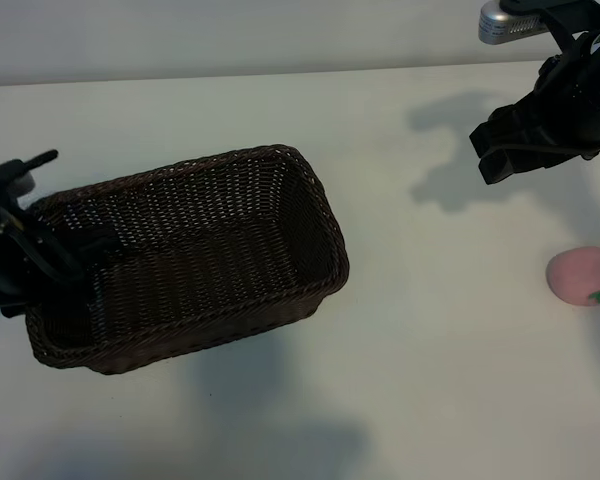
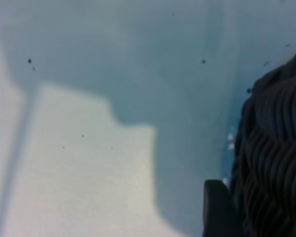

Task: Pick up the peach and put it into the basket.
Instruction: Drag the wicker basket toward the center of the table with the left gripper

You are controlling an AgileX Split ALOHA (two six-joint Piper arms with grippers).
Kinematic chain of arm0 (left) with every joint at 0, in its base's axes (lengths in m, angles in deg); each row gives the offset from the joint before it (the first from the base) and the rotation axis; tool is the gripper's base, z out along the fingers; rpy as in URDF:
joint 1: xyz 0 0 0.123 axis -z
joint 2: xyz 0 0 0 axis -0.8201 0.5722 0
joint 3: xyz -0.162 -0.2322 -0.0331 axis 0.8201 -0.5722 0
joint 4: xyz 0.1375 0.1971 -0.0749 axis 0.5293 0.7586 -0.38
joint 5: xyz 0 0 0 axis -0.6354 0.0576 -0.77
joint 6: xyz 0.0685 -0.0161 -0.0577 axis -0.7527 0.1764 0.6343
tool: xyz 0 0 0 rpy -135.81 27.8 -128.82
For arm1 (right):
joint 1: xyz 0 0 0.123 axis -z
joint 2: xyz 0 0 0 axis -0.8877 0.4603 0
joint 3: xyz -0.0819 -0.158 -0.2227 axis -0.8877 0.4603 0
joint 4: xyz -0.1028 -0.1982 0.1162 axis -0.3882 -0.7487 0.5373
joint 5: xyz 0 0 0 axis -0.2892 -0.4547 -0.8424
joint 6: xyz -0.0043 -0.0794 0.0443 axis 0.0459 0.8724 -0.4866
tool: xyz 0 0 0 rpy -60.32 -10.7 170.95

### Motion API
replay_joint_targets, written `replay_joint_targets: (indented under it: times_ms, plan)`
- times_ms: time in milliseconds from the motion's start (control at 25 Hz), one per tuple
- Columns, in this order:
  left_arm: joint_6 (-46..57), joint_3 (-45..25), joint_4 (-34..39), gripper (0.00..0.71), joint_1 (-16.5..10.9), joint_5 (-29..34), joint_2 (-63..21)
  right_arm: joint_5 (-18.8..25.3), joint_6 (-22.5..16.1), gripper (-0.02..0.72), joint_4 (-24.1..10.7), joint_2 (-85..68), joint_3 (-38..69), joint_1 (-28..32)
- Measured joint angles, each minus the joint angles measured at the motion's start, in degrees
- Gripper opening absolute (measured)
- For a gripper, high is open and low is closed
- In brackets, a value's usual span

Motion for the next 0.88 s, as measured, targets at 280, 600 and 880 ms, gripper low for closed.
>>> replay_joint_targets:
  times_ms: [280,600,880]
  plan:
    - [-4.26,0.0,-5.49,0.397,0.0,-0.27,-1.96,0.0,0.0,0.595,0.0,0.0,0.0,0.0]
    - [-16.21,0.0,-19.56,0.332,0.0,-2.73,-2.07,0.0,0.0,0.595,0.0,0.0,0.0,0.0]
    - [-25.86,-0.07,-28.67,0.332,0.0,-3.17,-2.07,0.0,0.0,0.595,0.0,0.0,0.0,0.0]
